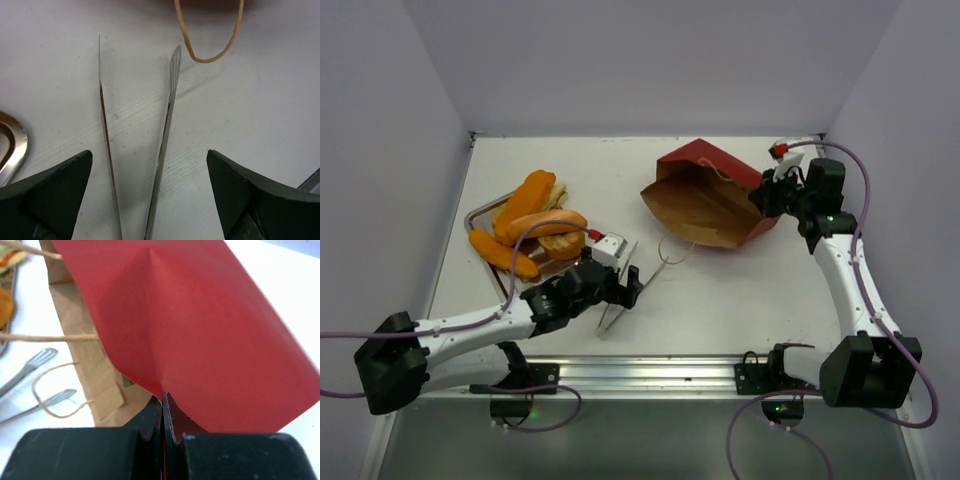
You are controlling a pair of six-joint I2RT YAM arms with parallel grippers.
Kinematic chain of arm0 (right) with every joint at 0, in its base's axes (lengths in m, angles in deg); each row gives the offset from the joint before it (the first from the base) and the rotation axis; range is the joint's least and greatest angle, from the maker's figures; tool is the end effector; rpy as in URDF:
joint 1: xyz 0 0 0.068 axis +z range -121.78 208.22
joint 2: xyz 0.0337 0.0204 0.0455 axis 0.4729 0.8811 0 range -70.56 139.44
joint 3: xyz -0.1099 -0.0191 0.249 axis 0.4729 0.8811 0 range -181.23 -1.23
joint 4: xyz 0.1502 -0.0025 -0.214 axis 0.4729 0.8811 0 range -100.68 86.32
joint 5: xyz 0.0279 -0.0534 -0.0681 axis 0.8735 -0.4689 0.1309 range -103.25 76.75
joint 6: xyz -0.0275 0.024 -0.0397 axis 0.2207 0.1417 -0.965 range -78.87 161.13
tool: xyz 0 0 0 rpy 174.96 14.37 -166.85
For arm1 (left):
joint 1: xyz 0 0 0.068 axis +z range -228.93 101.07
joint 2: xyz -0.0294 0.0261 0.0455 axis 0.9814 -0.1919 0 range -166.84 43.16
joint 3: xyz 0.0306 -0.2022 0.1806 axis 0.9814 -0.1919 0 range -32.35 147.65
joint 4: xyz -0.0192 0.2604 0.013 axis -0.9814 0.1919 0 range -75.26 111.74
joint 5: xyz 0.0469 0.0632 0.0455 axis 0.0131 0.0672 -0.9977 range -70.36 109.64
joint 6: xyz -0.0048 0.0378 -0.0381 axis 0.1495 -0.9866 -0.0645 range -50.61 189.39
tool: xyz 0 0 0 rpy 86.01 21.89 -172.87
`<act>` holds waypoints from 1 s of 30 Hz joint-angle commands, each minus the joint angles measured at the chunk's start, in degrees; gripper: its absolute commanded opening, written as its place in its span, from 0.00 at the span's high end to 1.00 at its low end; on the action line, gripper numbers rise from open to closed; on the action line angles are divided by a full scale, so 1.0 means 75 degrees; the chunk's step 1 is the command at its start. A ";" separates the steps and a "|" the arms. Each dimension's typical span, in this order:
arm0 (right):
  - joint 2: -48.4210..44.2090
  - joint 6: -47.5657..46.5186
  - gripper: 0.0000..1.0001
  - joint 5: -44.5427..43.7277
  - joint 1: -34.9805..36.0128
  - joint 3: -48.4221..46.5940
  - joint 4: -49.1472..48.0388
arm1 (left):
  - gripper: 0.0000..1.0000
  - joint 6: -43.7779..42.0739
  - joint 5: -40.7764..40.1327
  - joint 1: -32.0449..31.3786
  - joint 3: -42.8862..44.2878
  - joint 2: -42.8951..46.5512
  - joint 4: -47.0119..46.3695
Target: Take the fake bread out of the paper bag
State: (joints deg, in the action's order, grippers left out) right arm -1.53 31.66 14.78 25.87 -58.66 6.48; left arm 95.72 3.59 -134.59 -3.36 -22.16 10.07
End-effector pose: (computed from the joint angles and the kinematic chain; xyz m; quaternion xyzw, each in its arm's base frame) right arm 0.2707 0.0057 0.3188 -0.1750 0.8257 0.1564 0.5130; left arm 0.1405 -0.1883 0.1999 0.1530 0.8537 -0.2246 0.4442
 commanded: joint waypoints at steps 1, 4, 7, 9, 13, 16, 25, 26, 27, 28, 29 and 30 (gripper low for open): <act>-0.0216 0.0301 1.00 -0.0045 -0.0073 -0.1153 0.0534 | 0.00 -0.0182 -0.0155 -0.0032 0.0364 0.1159 0.0887; -0.0123 0.1074 1.00 -0.0571 -0.0097 -0.2125 0.0991 | 0.00 -0.0229 -0.0542 -0.0020 0.0516 0.2273 0.1720; 0.0122 0.2292 1.00 -0.1483 -0.0097 -0.3087 0.1483 | 0.00 -0.0206 -0.0812 -0.0020 0.0692 0.3129 0.2365; 0.0240 0.2984 1.00 -0.1733 -0.0097 -0.3451 0.1753 | 0.01 -0.0065 -0.0859 -0.0020 0.0739 0.3620 0.2625; 0.0475 0.3395 1.00 -0.2038 -0.0097 -0.3172 0.1813 | 0.01 0.0239 -0.0824 -0.0020 0.0693 0.4232 0.3118; 0.0941 0.3758 1.00 -0.1911 -0.0097 -0.2342 0.1532 | 0.01 0.0333 -0.0801 -0.0020 0.0483 0.4548 0.3305; 0.1272 0.3385 0.88 -0.2097 -0.0506 -0.1987 0.1355 | 0.00 0.0427 -0.0789 -0.0020 0.0482 0.4971 0.3505; 0.1225 0.3326 0.85 -0.2143 -0.0519 -0.1964 0.1355 | 0.00 0.0381 -0.0789 -0.0020 0.0505 0.4971 0.3517; 0.1167 0.3291 0.82 -0.2167 -0.0530 -0.1952 0.1367 | 0.01 0.0369 -0.0789 -0.0020 0.0529 0.4948 0.3528; 0.1062 0.3233 0.72 -0.2202 -0.0542 -0.1941 0.1367 | 0.00 0.0345 -0.0778 -0.0020 0.0552 0.4924 0.3517; 0.1003 0.3128 0.65 -0.2202 -0.0542 -0.1929 0.1379 | 0.01 0.0310 -0.0719 -0.0020 0.0564 0.4901 0.3505; 0.0944 0.3069 0.59 -0.2226 -0.0542 -0.1952 0.1390 | 0.01 0.0298 -0.0696 -0.0020 0.0587 0.4854 0.3505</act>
State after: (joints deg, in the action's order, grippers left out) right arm 8.11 56.64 -0.15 21.92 -72.98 15.97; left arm 98.32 -1.59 -134.57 0.49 14.72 36.02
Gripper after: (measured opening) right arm 0.359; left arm 0.994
